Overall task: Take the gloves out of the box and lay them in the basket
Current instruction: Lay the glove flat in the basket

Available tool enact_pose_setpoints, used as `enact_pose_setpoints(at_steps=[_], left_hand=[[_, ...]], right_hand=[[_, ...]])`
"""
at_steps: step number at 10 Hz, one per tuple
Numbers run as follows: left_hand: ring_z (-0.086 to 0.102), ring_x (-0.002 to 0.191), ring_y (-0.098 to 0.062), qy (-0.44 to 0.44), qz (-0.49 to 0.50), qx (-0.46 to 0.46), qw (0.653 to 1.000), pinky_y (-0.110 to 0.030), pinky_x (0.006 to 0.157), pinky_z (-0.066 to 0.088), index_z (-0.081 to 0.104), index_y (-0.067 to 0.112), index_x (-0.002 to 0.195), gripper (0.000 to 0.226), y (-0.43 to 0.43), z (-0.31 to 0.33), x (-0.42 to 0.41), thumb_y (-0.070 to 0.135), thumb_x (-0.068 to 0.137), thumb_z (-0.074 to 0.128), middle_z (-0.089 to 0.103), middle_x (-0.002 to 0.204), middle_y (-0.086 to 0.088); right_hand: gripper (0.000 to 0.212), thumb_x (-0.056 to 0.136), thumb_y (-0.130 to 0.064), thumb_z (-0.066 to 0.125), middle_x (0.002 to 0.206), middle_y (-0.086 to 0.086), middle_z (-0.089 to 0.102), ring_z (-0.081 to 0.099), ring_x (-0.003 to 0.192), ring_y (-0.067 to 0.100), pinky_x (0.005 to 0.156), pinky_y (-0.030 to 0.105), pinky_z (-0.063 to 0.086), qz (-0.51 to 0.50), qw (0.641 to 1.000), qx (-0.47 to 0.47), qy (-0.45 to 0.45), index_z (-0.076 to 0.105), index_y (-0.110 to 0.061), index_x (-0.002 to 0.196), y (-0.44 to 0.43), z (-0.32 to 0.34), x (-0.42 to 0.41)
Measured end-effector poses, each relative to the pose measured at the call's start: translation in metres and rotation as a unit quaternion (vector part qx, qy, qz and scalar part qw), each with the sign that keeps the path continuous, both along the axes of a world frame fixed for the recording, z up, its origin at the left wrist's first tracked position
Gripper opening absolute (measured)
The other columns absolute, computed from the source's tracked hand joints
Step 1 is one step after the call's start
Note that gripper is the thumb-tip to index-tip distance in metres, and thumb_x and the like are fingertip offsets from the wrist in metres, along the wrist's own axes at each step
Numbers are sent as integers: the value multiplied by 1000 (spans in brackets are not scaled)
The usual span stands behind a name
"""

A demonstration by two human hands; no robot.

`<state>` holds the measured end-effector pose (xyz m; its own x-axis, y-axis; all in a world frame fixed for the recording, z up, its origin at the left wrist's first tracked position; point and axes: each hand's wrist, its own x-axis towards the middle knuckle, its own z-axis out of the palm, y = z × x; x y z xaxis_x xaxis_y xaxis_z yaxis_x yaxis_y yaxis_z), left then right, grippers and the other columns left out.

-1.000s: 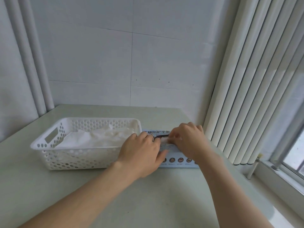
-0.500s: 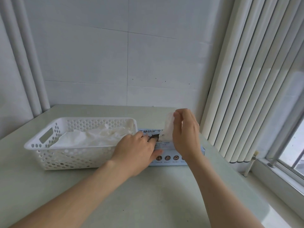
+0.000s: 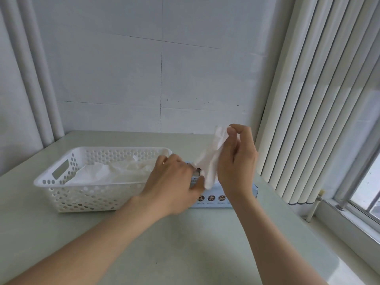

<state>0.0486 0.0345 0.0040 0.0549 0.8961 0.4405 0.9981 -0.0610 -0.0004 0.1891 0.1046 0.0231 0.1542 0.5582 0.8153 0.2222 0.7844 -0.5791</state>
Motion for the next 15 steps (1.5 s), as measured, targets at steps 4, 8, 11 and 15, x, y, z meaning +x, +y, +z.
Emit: enact_pose_setpoints(at_steps=[4,8,11,15], left_hand=[[67,89,-6,-480,-166,96,856,-28,79,53,76,28,106,22,-2,29,-5,42,105,59,75,98,16],[71,69,-13,-609,-76,-31,789,-24,59,55,80,18,94,26,-8,53,-20,43,95,74,76,85,0],[68,90,-17,-587,-68,4,807,-31,78,53,79,23,96,14,-5,55,-35,29,100,67,75,103,-6],[58,73,-8,-542,-64,50,837,-22,67,47,78,26,103,11,-2,55,-52,27,102,67,65,82,7]], right_hand=[[29,112,-24,48,71,2,57,52,66,17,61,29,46,226,934,-271,50,60,-6,94,-2,4,2],[86,104,-57,39,135,52,36,43,134,55,125,63,16,692,689,-194,96,45,20,143,20,-19,5],[82,91,-79,46,88,17,70,68,79,33,75,40,53,436,770,-459,78,81,-6,104,-11,10,6],[34,97,-7,49,93,17,78,71,76,24,64,35,53,255,893,-360,-87,82,-16,94,-13,4,-6]])
